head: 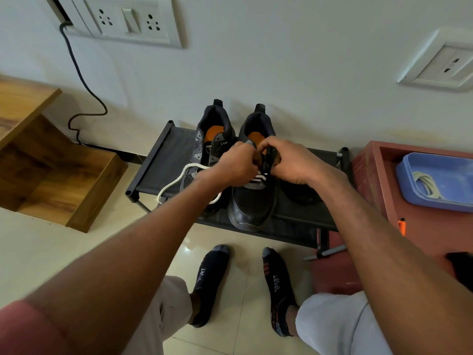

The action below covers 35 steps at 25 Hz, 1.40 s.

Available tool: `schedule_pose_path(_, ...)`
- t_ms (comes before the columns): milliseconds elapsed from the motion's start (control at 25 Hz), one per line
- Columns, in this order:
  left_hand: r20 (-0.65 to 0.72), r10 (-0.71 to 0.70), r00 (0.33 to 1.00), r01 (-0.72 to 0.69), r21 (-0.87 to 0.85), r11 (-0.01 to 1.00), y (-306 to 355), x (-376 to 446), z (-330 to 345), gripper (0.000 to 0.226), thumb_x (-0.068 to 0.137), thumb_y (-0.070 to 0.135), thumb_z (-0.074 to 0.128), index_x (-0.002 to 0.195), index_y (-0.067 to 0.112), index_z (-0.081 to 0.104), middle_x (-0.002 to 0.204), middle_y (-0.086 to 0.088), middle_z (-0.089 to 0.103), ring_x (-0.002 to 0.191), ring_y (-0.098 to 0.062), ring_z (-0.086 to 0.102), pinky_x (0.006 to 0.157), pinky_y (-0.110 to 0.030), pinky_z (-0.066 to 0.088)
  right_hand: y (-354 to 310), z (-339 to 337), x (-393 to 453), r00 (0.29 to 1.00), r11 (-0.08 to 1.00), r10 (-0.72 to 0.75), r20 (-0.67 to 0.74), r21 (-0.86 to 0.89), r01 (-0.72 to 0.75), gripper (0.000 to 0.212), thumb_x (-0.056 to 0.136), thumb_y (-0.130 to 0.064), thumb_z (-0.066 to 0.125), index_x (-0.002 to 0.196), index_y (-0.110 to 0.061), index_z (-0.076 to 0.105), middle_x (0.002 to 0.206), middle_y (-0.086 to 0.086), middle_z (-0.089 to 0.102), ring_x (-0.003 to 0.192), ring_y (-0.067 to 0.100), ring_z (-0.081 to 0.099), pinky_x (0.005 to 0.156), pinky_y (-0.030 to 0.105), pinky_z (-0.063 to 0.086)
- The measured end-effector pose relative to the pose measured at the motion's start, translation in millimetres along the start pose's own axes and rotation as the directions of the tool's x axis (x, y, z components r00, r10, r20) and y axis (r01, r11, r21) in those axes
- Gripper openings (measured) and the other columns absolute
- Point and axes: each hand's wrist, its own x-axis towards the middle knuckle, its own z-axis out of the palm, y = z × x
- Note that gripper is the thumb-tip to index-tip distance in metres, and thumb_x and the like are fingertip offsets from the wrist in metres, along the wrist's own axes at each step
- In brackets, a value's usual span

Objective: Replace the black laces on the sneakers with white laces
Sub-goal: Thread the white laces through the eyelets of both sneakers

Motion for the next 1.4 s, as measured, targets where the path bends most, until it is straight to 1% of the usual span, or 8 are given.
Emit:
schedule_pose_path(80, -0.025, 0.065, 0.998, -0.065, -0.010, 0.998, -3.3, -1.8, -16.3, 0.018, 0.098, 0.010, 0.062, 0.108, 0.012, 0.077, 0.090, 0.001, 0.064, 0.079, -0.015, 0.061, 0.077, -0.037, 0.052, -2.6, 0.0, -1.8, 0.999, 0.999, 0.029, -0.024, 0.038, -0.028, 0.070, 0.087, -0.001, 0.074, 0.139, -0.035, 0.042, 0.108, 0.001, 0.059, 0.084, 0.019, 0.065, 0.066, 0.035, 0.055)
schedule_pose_path(160, -0.111, 0.071, 0.991, -0.072, -0.001, 0.997, -8.0, -3.5, -26.5, 0.019, 0.101, 0.018, 0.063, 0.114, 0.020, 0.077, 0.092, 0.002, 0.054, 0.087, -0.016, 0.054, 0.081, -0.032, 0.042, -4.6, 2.6, -0.6, 0.991, 0.995, 0.074, -0.113, 0.080, -0.065, 0.070, 0.084, -0.007, 0.081, 0.137, -0.026, 0.039, 0.108, 0.004, 0.060, 0.086, 0.022, 0.066, 0.075, 0.041, 0.059)
schedule_pose_path(240, -0.109, 0.059, 0.992, -0.058, 0.012, 0.998, -11.5, -6.0, -29.7, 0.022, 0.103, 0.020, 0.061, 0.117, 0.027, 0.077, 0.095, 0.004, 0.047, 0.097, -0.019, 0.050, 0.083, -0.031, 0.040, -2.5, 7.0, 3.8, 0.970, 0.989, 0.132, -0.204, 0.086, -0.116, 0.061, 0.080, -0.010, 0.087, 0.125, -0.017, 0.046, 0.103, 0.008, 0.065, 0.084, 0.028, 0.071, 0.078, 0.049, 0.062)
schedule_pose_path(440, -0.064, 0.097, 0.993, -0.094, 0.045, 0.995, -7.6, -11.3, -32.1, 0.023, 0.103, 0.015, 0.062, 0.119, 0.025, 0.076, 0.086, 0.020, 0.049, 0.075, -0.007, 0.046, 0.063, -0.018, 0.033, -0.7, 18.3, 3.4, 0.967, 0.974, 0.228, -0.115, 0.011, -0.228, 0.024, 0.080, -0.027, 0.090, 0.096, -0.016, 0.075, 0.086, 0.007, 0.073, 0.082, 0.029, 0.074, 0.078, 0.047, 0.065)
schedule_pose_path(640, -0.056, 0.108, 0.993, -0.102, 0.105, 0.989, -2.2, -16.9, -28.2, 0.031, 0.103, 0.015, 0.059, 0.130, 0.026, 0.072, 0.089, 0.014, 0.039, 0.094, -0.012, 0.037, 0.080, -0.028, 0.031, -7.3, 17.0, -3.8, 0.982, 0.991, 0.132, -0.132, -0.013, -0.135, 0.021, 0.089, -0.020, 0.078, 0.072, -0.030, 0.069, 0.078, -0.001, 0.072, 0.075, 0.023, 0.073, 0.075, 0.043, 0.065)
schedule_pose_path(960, -0.017, 0.107, 0.994, -0.103, 0.147, 0.984, -0.7, -19.7, -32.4, 0.044, 0.103, 0.004, 0.053, 0.138, 0.027, 0.066, 0.117, 0.002, 0.055, 0.116, -0.021, 0.051, 0.082, -0.025, 0.032, -12.8, 11.1, -8.4, 0.955, 0.944, 0.240, -0.173, 0.270, -0.188, 0.009, 0.087, -0.026, 0.074, 0.079, -0.023, 0.076, 0.078, 0.004, 0.077, 0.078, 0.028, 0.078, 0.070, 0.043, 0.066)
schedule_pose_path(1240, 0.039, 0.041, 0.998, -0.047, 0.164, 0.985, -9.4, -11.3, -22.7, 0.037, 0.102, 0.010, 0.058, 0.130, 0.032, 0.069, 0.114, 0.000, 0.038, 0.104, -0.028, 0.050, 0.083, -0.031, 0.037, -13.2, 24.5, -1.5, 0.895, 0.806, 0.419, -0.154, 0.518, -0.288, 0.008, 0.084, -0.019, 0.073, 0.078, -0.015, 0.075, 0.075, 0.006, 0.077, 0.073, 0.022, 0.077, 0.070, 0.039, 0.067)
schedule_pose_path(1400, 0.052, 0.014, 0.999, -0.023, 0.179, 0.984, -9.8, -8.8, -24.2, 0.044, 0.102, 0.007, 0.056, 0.138, 0.031, 0.065, 0.116, -0.001, 0.036, 0.101, -0.025, 0.046, 0.083, -0.032, 0.038, -17.1, 16.9, -0.8, 0.860, 0.572, 0.507, -0.058, 0.770, -0.285, 0.009, 0.088, -0.008, 0.065, 0.079, -0.008, 0.068, 0.079, 0.012, 0.074, 0.068, 0.020, 0.071, 0.071, 0.037, 0.065)
